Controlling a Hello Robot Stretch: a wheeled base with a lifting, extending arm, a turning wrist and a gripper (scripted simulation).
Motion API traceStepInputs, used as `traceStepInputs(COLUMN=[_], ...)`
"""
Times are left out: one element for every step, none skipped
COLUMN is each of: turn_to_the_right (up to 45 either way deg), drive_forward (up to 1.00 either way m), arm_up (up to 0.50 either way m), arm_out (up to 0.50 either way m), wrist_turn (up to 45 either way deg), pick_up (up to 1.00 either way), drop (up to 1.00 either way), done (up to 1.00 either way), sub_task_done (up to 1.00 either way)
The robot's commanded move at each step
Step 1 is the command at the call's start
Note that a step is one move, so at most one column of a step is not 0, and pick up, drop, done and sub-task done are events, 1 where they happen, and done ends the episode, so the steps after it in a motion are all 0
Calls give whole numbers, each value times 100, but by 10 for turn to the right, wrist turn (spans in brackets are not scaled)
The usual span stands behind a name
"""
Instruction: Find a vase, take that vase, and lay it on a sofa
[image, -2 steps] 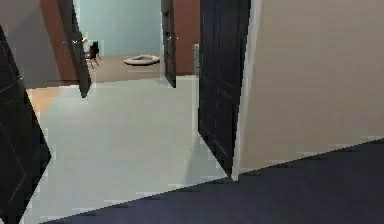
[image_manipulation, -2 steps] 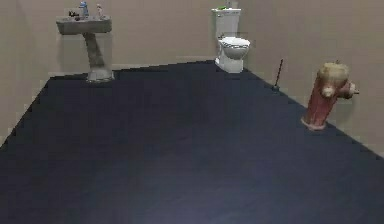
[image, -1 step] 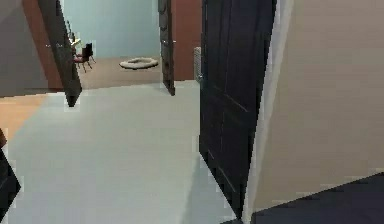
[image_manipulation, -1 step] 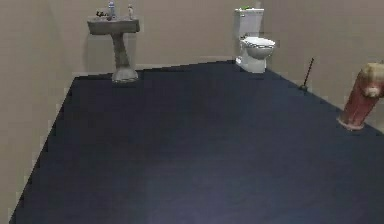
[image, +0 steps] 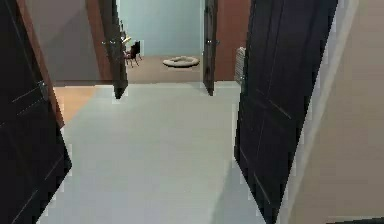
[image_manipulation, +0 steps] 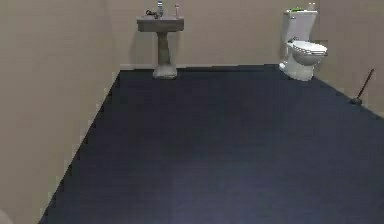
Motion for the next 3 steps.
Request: traceStepInputs(turn_to_the_right=[0,-30,-450], drive_forward=[100,0,0], arm_up=[0,0,0], arm_out=[0,0,0], wrist_turn=[0,0,0], pick_up=[0,0,0], drop=[0,0,0], done=[0,0,0], sub_task_done=[0,0,0])
